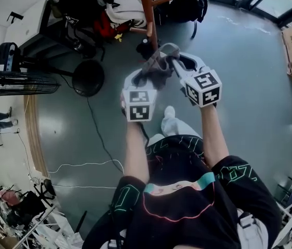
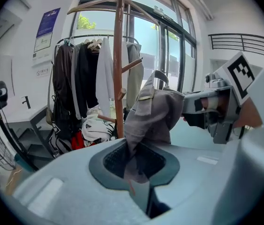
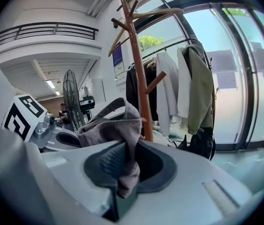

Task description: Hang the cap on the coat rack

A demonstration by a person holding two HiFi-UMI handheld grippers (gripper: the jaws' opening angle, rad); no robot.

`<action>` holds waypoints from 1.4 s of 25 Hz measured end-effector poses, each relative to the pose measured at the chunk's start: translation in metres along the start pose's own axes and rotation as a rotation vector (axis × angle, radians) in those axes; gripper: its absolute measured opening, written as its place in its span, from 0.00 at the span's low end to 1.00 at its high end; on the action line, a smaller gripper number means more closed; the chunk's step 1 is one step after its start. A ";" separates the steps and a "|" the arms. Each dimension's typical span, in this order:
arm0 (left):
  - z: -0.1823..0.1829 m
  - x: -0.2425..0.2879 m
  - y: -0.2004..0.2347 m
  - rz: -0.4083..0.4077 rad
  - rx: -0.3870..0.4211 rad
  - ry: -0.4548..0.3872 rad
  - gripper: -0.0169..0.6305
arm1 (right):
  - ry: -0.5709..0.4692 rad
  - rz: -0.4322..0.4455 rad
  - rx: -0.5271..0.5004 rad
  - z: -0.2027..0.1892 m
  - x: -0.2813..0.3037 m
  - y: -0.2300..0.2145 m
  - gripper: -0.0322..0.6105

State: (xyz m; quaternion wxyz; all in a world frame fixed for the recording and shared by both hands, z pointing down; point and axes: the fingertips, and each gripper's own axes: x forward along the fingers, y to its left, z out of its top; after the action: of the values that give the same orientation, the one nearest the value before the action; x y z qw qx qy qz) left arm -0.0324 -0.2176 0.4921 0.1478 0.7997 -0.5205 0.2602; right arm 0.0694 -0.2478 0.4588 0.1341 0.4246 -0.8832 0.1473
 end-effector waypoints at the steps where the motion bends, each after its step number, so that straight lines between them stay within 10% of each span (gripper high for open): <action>1: 0.006 0.004 0.001 0.003 0.009 -0.002 0.10 | -0.007 0.001 0.007 0.003 0.004 -0.006 0.14; 15: 0.023 0.027 0.061 0.110 -0.023 0.014 0.10 | 0.002 0.127 -0.007 0.028 0.086 -0.005 0.14; 35: -0.015 0.136 0.062 -0.041 -0.014 0.199 0.10 | 0.174 -0.001 0.133 -0.032 0.136 -0.066 0.14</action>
State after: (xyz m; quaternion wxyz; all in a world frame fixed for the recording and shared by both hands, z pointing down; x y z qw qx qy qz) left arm -0.0488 -0.3385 0.5793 0.2097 0.7793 -0.4885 0.3318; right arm 0.0430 -0.3715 0.5474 0.1819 0.4186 -0.8563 0.2417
